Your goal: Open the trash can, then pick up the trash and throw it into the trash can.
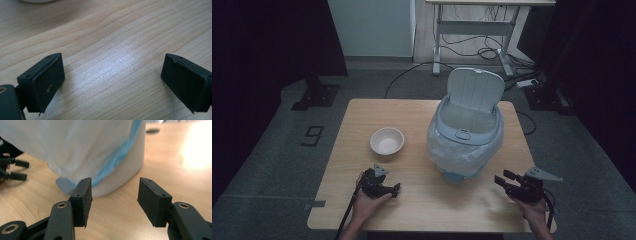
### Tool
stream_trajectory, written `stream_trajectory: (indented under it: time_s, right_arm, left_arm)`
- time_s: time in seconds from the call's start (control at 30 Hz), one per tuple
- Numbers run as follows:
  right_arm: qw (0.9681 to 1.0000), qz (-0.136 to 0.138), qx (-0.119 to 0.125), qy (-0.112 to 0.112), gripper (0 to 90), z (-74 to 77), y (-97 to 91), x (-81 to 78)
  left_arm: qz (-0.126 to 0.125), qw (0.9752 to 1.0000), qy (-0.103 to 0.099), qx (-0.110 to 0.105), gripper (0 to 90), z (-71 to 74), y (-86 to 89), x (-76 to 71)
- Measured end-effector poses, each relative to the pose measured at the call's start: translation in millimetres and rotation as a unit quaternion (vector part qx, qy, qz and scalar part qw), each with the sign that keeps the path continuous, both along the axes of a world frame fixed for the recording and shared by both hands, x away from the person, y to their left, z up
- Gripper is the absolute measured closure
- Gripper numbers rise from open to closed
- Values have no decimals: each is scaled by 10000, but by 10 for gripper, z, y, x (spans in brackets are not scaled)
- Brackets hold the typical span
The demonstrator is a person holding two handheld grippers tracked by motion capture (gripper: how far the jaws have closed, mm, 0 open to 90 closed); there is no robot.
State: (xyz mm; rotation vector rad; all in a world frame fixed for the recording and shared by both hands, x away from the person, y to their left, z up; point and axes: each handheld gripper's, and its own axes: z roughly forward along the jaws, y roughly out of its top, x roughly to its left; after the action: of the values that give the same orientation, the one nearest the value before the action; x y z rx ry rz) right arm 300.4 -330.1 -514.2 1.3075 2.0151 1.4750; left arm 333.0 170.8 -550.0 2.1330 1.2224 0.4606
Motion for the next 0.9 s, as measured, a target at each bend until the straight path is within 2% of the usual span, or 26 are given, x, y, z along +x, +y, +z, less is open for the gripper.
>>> stream_trajectory:
  time_s: [0.17,0.47,0.6,0.67,0.9]
  right_arm:
    - [9998,-49,-141,135,417,-101,3,9]
    - [9988,-215,-418,145,382,-165,10,3]
    - [9979,-266,-562,175,378,-205,6,7]
    - [9973,-311,-653,158,374,-206,4,9]
    - [9964,-399,-729,154,367,-215,-15,8]
  left_arm:
    - [-8,10000,-5,-1,48,1,1,-7]
    - [19,10000,-6,-1,50,2,0,-20]
    - [89,9999,-34,-34,94,12,10,-44]
    - [147,9998,-100,-30,138,32,11,-65]
    - [140,9986,-410,-304,139,178,58,-119]
